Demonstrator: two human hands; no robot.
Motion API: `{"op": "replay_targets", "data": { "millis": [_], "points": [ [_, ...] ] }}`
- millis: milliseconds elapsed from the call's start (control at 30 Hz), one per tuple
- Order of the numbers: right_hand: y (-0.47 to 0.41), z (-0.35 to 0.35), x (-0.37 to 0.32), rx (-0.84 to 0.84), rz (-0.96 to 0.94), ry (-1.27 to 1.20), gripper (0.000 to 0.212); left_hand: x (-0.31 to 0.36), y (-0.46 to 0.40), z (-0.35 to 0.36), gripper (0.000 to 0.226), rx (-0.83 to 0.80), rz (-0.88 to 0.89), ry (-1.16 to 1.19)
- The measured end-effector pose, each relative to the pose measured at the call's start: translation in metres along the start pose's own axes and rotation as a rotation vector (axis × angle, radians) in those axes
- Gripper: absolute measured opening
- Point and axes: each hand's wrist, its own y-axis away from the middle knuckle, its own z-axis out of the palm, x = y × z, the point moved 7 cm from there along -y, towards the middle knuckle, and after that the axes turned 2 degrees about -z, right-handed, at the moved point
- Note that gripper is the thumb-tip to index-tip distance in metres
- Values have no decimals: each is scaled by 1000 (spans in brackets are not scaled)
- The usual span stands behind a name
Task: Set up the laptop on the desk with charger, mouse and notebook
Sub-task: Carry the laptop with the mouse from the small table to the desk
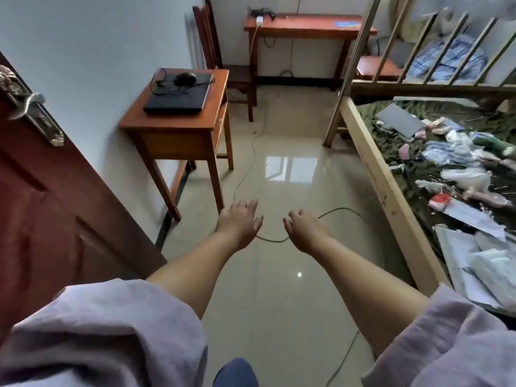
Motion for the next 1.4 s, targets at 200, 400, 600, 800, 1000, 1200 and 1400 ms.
{"op": "replay_targets", "data": {
  "millis": [200,400,600,800,1000,1200,1400],
  "points": [
    [-7,61,20,-166,30,31,42,-17,-10,69,53,-178,-38,-21],
    [-68,89,32,-236,38,25,40,-40,-70,105,54,-280,-26,-66],
    [-170,78,42,-266,94,-8,36,-63,-169,93,51,-364,-2,-45],
    [-278,48,52,-245,134,-39,37,-75,-280,68,51,-382,-3,-6],
    [-404,20,79,-246,107,-20,35,-72,-402,51,51,-370,-33,64],
    [-565,-24,99,-242,-37,40,37,-82,-537,25,50,-295,-170,150],
    [-708,-69,77,-260,-278,202,30,-109,-627,-16,45,-171,-353,259]
  ]
}}
